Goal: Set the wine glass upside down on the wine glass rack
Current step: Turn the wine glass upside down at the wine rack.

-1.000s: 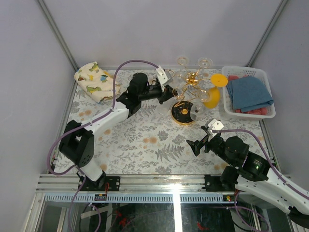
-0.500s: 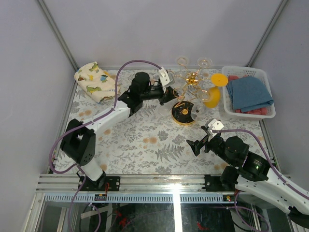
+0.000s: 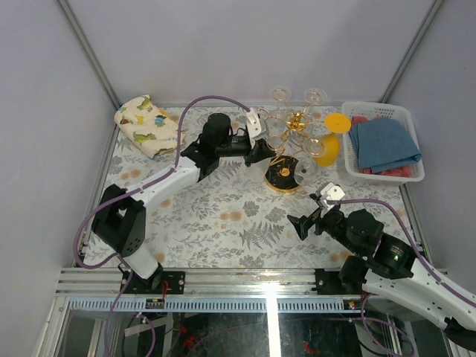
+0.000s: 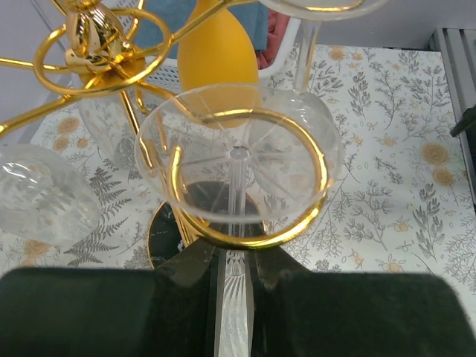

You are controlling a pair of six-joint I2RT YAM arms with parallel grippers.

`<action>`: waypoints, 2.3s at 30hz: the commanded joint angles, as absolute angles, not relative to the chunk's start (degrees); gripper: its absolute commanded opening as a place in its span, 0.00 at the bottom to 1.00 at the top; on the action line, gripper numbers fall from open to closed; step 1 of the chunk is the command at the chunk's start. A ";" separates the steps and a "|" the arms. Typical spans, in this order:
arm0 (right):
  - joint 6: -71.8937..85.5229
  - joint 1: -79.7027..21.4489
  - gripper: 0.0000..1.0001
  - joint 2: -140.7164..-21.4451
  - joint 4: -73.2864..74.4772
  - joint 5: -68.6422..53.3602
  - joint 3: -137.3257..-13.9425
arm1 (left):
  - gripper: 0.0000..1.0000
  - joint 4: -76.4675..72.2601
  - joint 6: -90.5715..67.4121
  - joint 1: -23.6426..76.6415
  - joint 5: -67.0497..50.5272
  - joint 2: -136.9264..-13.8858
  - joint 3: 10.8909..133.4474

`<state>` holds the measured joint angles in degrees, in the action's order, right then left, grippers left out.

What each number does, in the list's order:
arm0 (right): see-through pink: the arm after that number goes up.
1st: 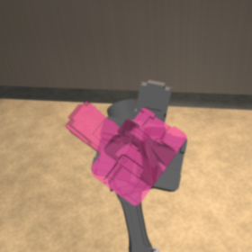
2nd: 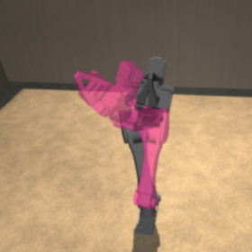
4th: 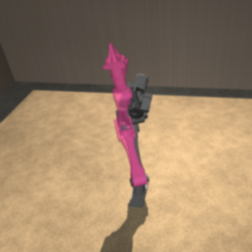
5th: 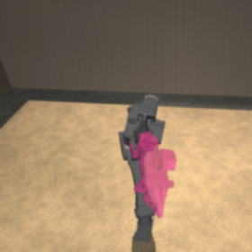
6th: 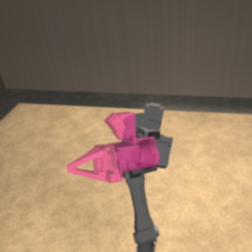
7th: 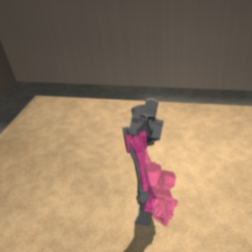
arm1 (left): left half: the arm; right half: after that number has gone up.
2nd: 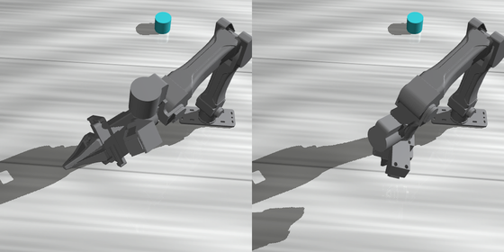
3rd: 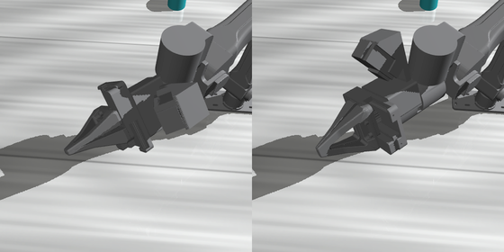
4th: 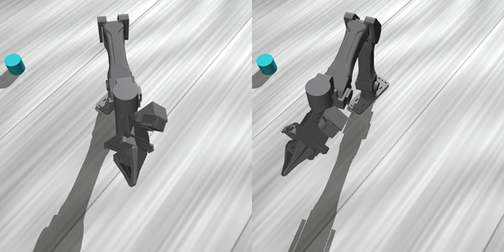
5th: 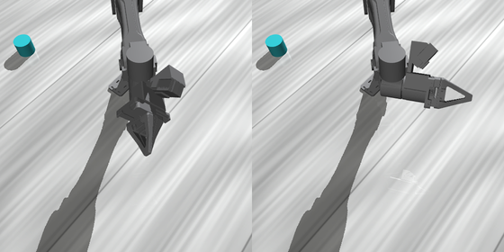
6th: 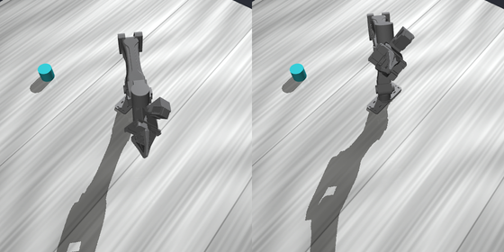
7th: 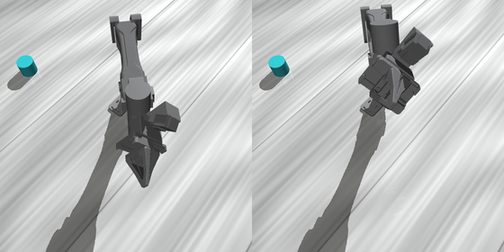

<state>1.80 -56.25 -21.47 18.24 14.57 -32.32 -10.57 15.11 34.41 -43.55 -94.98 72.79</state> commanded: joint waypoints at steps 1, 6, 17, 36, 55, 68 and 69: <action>1.58 -56.12 1.00 -21.57 17.77 16.39 -32.61 | 0.00 -16.69 13.78 34.80 -42.96 -91.29 69.09; 1.58 -56.09 0.99 -21.66 17.67 16.82 -32.61 | 0.04 -18.84 11.96 34.79 -40.17 -89.85 66.20; 3.51 -56.11 1.00 -22.30 18.54 22.98 -33.60 | 0.19 -19.93 6.12 34.72 -30.84 -86.41 61.77; 8.08 -56.09 1.00 -21.58 21.06 31.61 -36.21 | 0.53 -15.24 -3.76 34.63 -21.06 -70.74 49.37; 21.03 -56.12 0.99 -36.07 37.77 45.04 -64.76 | 0.65 13.49 -9.87 34.54 -7.66 -50.04 47.99; 17.67 -53.38 0.99 -59.56 40.53 45.45 -85.98 | 0.67 19.29 -8.50 34.55 -3.45 -48.22 47.77; 17.52 -51.22 0.99 -60.78 40.50 42.58 -88.00 | 0.67 19.45 -8.59 34.55 -3.12 -48.17 47.66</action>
